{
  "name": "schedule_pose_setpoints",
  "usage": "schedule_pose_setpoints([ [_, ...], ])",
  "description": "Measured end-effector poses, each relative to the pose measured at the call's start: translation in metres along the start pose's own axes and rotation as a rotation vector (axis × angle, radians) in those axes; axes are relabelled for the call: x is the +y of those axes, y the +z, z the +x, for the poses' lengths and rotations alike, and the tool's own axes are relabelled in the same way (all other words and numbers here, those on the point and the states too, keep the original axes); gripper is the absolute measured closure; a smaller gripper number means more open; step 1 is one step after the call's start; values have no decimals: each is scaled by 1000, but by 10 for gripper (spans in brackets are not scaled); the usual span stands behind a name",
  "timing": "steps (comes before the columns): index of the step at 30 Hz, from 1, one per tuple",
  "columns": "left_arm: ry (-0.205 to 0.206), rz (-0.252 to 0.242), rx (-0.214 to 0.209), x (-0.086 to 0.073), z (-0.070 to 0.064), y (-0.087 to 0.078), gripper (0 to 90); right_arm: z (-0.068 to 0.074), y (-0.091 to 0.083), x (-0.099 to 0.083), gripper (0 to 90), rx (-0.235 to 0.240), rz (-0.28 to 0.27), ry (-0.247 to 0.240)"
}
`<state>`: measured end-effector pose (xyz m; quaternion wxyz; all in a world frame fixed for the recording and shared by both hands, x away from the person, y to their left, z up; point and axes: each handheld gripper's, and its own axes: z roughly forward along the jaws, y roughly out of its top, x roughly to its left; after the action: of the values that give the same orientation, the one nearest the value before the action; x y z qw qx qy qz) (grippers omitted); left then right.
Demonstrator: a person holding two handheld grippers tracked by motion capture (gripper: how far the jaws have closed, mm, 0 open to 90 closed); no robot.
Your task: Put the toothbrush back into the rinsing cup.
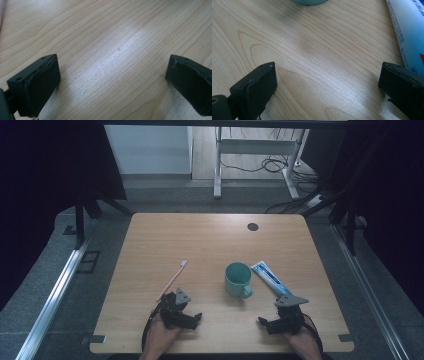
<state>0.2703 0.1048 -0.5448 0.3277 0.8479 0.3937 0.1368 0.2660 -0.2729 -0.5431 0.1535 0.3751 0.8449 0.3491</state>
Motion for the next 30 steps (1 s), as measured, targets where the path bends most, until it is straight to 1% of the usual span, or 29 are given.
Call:
schedule_pose_setpoints([
  [19,-1,1,-2,0,0,0,0,0,0,0,11,1,0,-1],
  [30,8,4,-4,1,0,0,0,0,0,0,11,1,1,0],
])
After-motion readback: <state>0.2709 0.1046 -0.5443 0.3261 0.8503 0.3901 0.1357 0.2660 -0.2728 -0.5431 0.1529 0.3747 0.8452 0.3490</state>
